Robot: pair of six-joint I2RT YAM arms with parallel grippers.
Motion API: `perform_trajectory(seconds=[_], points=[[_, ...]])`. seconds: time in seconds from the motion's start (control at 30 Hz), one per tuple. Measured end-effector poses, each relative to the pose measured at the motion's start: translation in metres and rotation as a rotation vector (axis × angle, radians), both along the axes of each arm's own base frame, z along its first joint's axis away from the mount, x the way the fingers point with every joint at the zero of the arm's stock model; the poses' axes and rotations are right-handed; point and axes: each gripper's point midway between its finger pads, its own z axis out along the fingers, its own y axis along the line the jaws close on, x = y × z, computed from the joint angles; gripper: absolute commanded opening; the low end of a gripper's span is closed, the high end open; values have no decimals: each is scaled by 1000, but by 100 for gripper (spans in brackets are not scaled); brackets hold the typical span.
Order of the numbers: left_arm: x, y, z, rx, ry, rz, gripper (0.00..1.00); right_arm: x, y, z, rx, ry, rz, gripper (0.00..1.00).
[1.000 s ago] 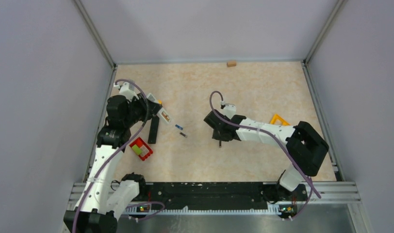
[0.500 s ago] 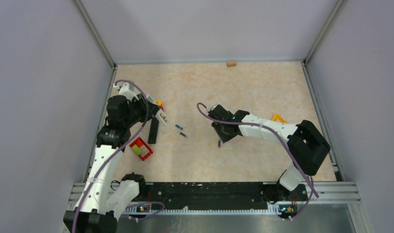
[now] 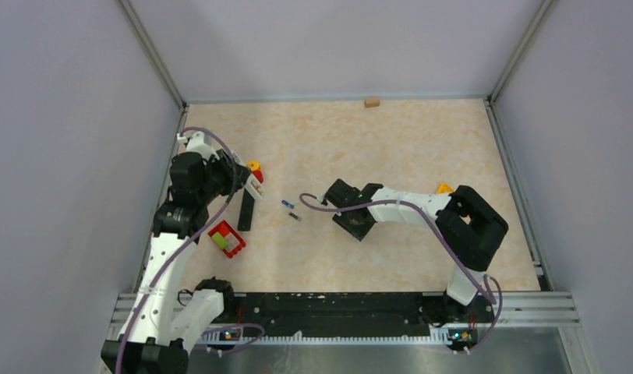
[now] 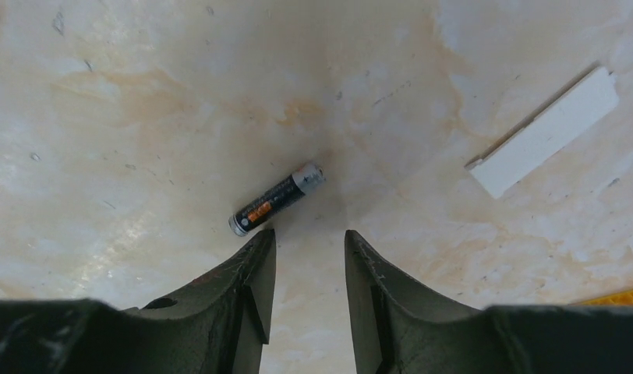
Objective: Load the batteries into the remote control
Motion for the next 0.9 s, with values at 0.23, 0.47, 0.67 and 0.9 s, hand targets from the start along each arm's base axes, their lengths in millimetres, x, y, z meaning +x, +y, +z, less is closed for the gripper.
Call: perform_trajectory(seconds=[0.23, 0.47, 0.67, 0.9], points=[[-2, 4, -2, 20, 9, 11, 0, 1, 4, 1, -6, 3, 31, 43], [-2, 5, -2, 27, 7, 13, 0, 1, 12, -1, 13, 7, 48, 51], [-2, 5, -2, 29, 7, 12, 0, 8, 23, 1, 43, -12, 51, 54], [-2, 5, 1, 30, 1, 14, 0, 20, 37, 3, 59, -36, 60, 54]])
